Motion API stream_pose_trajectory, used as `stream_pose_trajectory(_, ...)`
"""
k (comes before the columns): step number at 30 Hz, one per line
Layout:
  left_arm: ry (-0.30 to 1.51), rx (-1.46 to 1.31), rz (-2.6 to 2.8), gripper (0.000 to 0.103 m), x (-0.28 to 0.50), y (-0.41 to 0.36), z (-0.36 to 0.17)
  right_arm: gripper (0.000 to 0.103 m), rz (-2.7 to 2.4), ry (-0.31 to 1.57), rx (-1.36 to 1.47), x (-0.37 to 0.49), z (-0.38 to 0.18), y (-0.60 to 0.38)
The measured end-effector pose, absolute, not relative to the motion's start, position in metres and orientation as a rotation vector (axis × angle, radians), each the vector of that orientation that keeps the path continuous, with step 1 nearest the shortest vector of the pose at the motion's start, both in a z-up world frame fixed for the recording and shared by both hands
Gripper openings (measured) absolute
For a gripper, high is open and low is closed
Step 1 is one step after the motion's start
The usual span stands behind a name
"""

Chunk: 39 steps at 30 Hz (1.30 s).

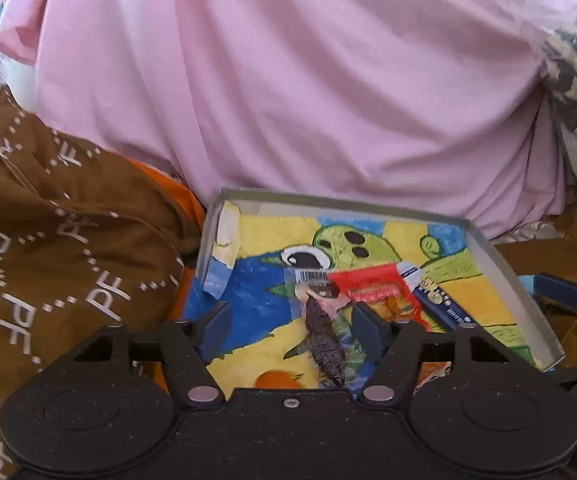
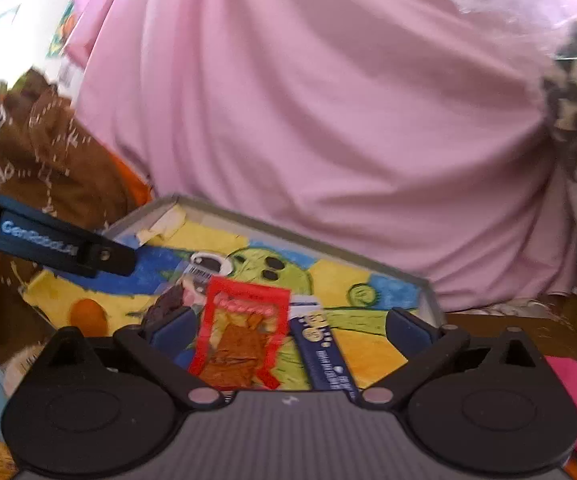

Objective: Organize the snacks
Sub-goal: 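Lower the red packet into the tray with the right tool while the left tool releases the orange there, then move both open tools back from the tray, then move both open tools over the remaining snacks on the bedspread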

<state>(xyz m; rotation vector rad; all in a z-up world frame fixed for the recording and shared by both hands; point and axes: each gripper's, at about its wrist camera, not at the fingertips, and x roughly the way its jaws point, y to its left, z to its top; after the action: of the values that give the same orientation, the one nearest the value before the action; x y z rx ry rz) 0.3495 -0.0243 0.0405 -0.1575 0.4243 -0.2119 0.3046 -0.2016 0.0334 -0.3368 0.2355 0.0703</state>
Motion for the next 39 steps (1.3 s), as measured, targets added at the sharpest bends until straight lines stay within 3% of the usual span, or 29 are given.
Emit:
stream_pose_trajectory(8,0.374,-0.157,-0.207,0.086,0.312,-0.013,0.065,0.103,0.045,0.171,-0.262,0.260,0.067,-0.218)
stream_pose_trajectory(15,0.323,-0.185,-0.214,0.091,0.261,-0.006,0.075,0.103,0.043,0.126,-0.180,0.217,0.086,-0.226)
stream_pose_trajectory(26,0.295,-0.153,-0.220,0.093,0.186,-0.006,0.068,0.103,0.003,0.110,-0.084,0.144,0.094,-0.234)
stream_pose_trajectory(39,0.395,-0.094,-0.209,0.093,0.113,0.000,0.029,0.103,-0.030,0.213,-0.043,0.070,0.064,-0.231)
